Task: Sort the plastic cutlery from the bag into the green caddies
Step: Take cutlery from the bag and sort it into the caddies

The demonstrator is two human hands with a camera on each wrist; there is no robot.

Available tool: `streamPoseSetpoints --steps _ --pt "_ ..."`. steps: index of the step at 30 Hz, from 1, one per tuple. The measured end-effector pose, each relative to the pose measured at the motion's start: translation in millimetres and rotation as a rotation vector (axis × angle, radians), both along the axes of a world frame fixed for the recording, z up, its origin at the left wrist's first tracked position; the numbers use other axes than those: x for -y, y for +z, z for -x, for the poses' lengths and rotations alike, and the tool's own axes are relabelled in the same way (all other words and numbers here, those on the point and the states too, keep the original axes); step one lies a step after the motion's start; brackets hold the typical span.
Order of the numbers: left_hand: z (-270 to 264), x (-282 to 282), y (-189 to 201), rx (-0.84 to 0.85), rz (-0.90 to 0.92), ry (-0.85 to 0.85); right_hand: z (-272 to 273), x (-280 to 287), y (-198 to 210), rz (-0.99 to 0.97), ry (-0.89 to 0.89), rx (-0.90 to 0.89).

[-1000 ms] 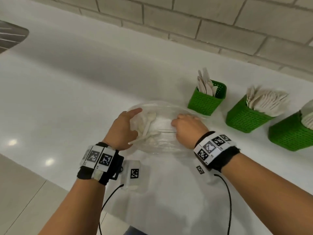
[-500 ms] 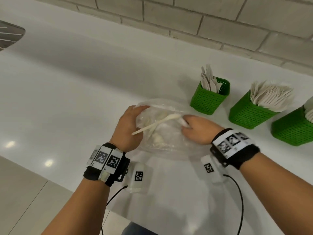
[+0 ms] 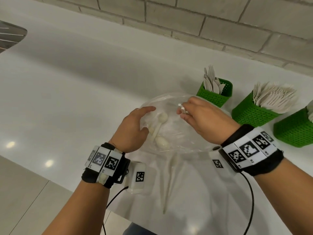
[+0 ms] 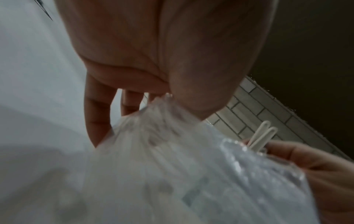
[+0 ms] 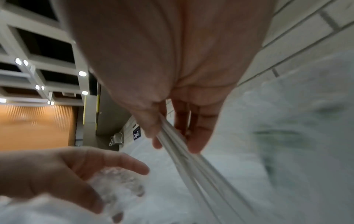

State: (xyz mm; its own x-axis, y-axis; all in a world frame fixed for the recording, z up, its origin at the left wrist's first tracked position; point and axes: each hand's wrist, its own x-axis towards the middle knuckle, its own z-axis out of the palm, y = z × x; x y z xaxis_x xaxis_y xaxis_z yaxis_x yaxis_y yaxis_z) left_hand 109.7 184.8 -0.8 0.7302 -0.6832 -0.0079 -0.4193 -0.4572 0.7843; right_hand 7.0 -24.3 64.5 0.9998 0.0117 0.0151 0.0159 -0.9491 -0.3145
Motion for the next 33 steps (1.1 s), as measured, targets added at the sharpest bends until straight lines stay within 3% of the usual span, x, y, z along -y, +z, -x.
streamPoseSetpoints --steps 4,7,9,11,12,14,16,18,19,24,28,31,33 --pt "3 0 -4 -0.025 -0.023 0.019 3 -16 -10 -0.243 0.098 0.162" --pt "4 2 -4 -0.050 -0.021 0.023 5 -26 -24 -0.201 0.131 0.199" --pt "5 3 -4 -0.074 -0.009 0.023 7 -38 -34 -0.164 0.193 0.052" --pt "6 5 -3 -0.076 -0.007 0.017 11 -46 -41 -0.246 0.225 -0.100" --pt "6 5 -3 -0.072 -0.007 0.019 12 -46 -42 -0.322 0.184 -0.078" --pt "7 4 -3 -0.071 0.003 0.038 8 -39 -41 -0.400 -0.077 0.051" --pt "9 4 -6 -0.074 0.008 0.050 -2 -31 -38 -0.312 -0.300 -0.079" --pt "12 7 -7 -0.073 0.017 0.038 -12 -34 -43 -0.183 -0.329 -0.405" --pt "14 9 -7 -0.082 0.037 0.026 -17 -39 -46 -0.169 -0.329 -0.477" --pt "20 16 -2 -0.164 0.191 0.013 -30 -56 -54 -0.331 -0.338 -0.456" --pt "22 18 -4 -0.156 0.252 0.053 -33 -51 -56 -0.388 -0.377 -0.540" --pt "20 20 -6 -0.132 0.217 0.178 -35 -38 -62 -0.554 -0.387 -0.584" --pt "18 20 -10 -0.036 0.147 0.231 -32 -29 -62 -0.778 -0.427 -0.605"
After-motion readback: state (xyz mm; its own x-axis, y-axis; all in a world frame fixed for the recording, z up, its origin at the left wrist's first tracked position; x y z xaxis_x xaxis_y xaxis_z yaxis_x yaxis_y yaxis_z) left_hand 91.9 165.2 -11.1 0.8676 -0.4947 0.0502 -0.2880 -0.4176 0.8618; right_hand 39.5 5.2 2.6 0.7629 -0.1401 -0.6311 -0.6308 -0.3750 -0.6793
